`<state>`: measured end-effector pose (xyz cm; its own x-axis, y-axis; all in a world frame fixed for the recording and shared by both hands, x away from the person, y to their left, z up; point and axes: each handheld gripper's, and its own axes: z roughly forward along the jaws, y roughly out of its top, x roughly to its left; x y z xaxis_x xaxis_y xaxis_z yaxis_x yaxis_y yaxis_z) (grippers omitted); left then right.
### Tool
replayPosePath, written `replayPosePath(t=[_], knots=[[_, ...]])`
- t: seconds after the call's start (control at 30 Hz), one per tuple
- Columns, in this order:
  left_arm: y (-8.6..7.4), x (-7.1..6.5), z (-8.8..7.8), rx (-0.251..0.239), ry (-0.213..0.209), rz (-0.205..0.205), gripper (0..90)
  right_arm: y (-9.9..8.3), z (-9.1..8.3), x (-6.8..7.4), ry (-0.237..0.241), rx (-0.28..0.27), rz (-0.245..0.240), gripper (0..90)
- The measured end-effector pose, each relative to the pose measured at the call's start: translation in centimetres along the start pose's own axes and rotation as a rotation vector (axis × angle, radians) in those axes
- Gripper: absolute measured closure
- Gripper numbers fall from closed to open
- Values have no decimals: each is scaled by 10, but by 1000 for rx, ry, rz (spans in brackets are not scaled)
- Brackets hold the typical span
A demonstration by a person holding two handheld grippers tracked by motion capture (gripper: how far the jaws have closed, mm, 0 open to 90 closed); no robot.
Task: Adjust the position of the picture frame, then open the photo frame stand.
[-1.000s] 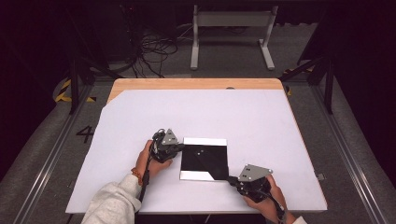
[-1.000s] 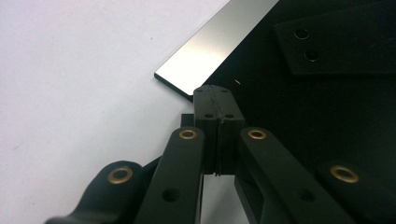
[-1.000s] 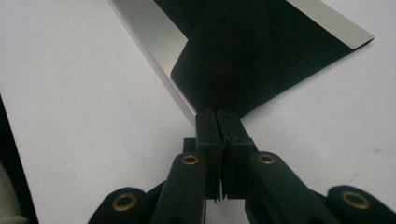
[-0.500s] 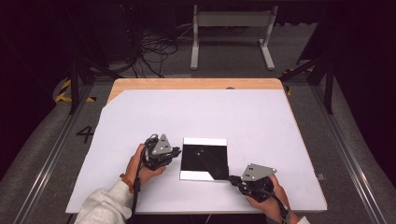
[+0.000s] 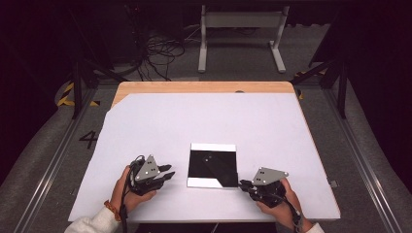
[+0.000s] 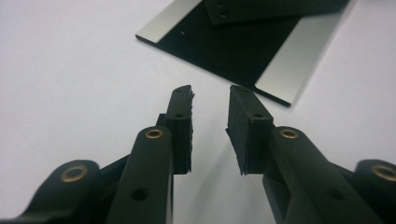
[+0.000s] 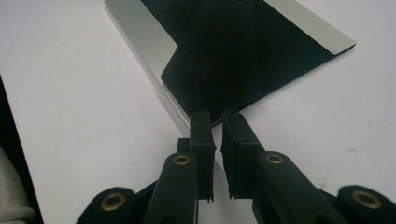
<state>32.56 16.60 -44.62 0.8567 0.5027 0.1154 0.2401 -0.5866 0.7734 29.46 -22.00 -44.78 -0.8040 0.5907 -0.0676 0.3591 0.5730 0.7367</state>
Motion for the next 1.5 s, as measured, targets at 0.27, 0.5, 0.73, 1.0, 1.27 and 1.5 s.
replayPosePath(t=[0.27,0.5,0.73,1.0,1.27,1.5], knots=[[-12,-7,-7,16,-10,-21,615,-2,-5,-7,-6,2,16,822],[-19,-10,-15,19,-1,-23,538,-1,-6,-9,-3,14,21,809],[-24,-13,-17,16,-20,-30,508,-1,-4,-9,13,38,14,800],[-23,-14,-16,20,-3,-20,442,-2,-3,-11,24,60,19,791],[-25,-14,-15,34,-7,-12,439,-2,0,-13,19,77,21,790],[-27,-13,-17,33,9,-31,419,0,1,-13,32,74,12,790]])
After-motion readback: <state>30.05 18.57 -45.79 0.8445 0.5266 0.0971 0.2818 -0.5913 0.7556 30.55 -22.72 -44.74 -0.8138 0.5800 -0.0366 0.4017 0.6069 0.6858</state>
